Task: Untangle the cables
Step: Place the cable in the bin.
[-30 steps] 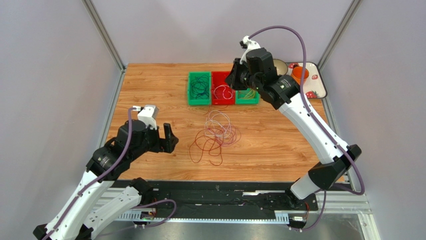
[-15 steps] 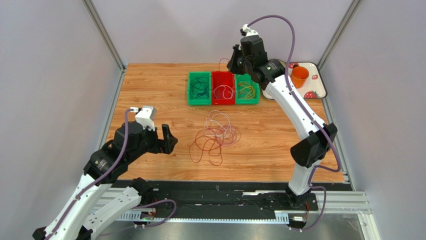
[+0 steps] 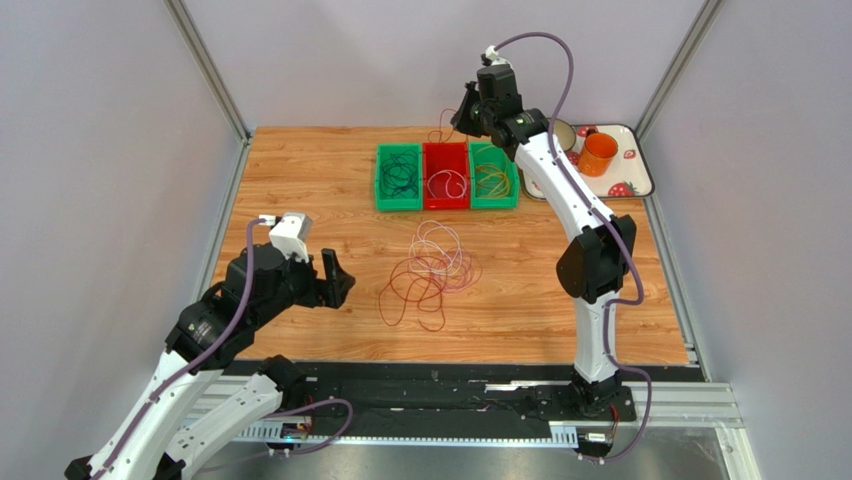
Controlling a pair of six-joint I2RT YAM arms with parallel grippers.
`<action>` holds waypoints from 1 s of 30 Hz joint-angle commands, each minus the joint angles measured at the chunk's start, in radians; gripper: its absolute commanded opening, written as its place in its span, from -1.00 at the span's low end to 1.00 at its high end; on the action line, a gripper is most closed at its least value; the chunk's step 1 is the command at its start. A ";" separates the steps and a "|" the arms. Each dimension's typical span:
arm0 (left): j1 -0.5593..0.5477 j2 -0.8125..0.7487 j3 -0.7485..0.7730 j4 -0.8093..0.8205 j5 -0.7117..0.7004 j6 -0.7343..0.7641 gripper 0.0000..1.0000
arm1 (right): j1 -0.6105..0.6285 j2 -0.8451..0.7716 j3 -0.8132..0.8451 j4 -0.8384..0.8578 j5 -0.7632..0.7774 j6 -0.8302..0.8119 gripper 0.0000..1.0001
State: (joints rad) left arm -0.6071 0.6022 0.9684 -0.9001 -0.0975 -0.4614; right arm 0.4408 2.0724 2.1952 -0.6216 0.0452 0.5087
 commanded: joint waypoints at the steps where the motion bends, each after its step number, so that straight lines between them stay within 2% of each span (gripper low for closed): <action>1: 0.001 -0.002 -0.003 0.026 0.012 0.017 0.87 | -0.017 0.040 0.046 0.120 -0.030 0.050 -1.00; 6: 0.001 0.002 -0.002 0.026 0.010 0.017 0.86 | -0.039 0.126 0.043 0.168 -0.120 0.109 -1.00; 12: 0.000 0.001 -0.004 0.026 0.008 0.015 0.85 | -0.053 0.204 0.029 0.116 -0.101 0.119 -1.00; 17: 0.000 0.005 -0.004 0.026 0.008 0.017 0.84 | -0.051 0.203 -0.038 0.088 -0.085 0.131 -1.00; 20: 0.001 0.005 -0.004 0.026 0.007 0.017 0.84 | -0.048 0.192 -0.109 0.128 -0.102 0.142 -1.00; 30: 0.001 0.005 -0.004 0.024 0.002 0.013 0.84 | -0.020 0.215 -0.172 0.122 -0.107 0.154 -1.00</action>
State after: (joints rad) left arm -0.6071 0.6033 0.9672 -0.9001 -0.0978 -0.4614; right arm 0.4019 2.2951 2.0384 -0.5320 -0.0547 0.6483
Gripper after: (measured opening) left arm 0.923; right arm 0.008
